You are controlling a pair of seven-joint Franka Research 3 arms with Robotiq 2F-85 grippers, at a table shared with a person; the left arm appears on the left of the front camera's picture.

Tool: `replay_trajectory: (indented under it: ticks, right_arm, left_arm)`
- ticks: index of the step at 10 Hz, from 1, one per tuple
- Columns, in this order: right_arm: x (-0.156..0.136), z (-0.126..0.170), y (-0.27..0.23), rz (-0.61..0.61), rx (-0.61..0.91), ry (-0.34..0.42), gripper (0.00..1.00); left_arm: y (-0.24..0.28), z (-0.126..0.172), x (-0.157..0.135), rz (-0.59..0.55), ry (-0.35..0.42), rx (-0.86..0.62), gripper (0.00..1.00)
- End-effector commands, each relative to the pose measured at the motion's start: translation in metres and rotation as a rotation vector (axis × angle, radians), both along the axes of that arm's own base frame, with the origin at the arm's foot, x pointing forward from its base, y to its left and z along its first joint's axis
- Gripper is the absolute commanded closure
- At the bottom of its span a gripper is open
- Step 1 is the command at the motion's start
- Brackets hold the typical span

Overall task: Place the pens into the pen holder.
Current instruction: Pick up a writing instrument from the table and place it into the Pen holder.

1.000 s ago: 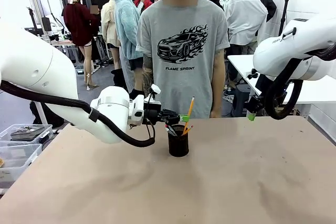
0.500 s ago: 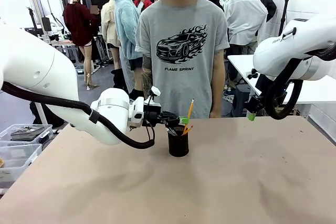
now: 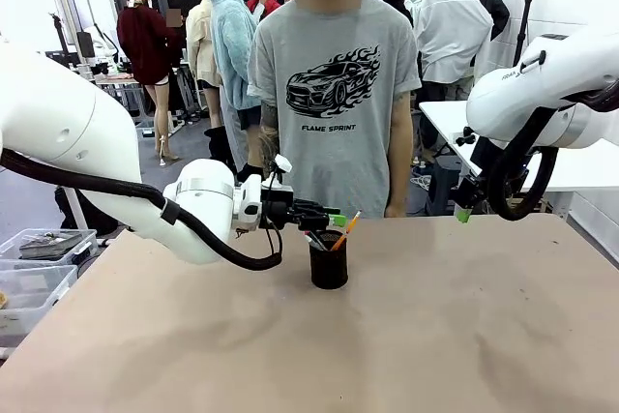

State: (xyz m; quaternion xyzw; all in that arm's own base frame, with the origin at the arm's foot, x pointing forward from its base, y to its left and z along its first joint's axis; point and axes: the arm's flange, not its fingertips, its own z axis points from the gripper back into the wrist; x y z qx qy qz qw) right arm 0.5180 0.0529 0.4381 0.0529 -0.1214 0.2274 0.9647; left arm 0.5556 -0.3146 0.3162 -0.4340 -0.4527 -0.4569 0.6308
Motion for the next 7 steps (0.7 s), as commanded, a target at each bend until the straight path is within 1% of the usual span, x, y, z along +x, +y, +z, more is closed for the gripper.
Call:
replay_trajectory:
  ticks: [1,2,3,5,6,7]
  right_arm:
    - [0.001,-0.001,0.000,0.000,-0.003,-0.012,0.00]
    - [0.001,-0.001,0.000,0.000,-0.003,-0.012,0.00]
    - [0.001,-0.001,0.000,0.000,-0.003,-0.012,0.00]
    - [0.001,-0.001,0.000,0.000,-0.003,-0.012,0.00]
    - [0.001,-0.001,0.000,0.000,-0.003,-0.012,0.00]
    - [0.001,-0.001,0.000,0.000,-0.003,-0.012,0.00]
  left_arm:
    - [0.012,0.012,-0.012,0.014,-0.058,-0.051,0.47]
    - [0.019,0.027,-0.015,0.024,-0.077,-0.070,0.47]
    - [0.029,0.049,-0.021,0.030,-0.105,-0.068,0.47]
    - [0.057,0.096,-0.042,0.058,-0.141,0.012,0.47]
    - [0.076,0.120,-0.054,0.080,-0.103,0.064,0.47]
    - [0.098,0.143,-0.068,0.115,-0.051,0.141,0.43]
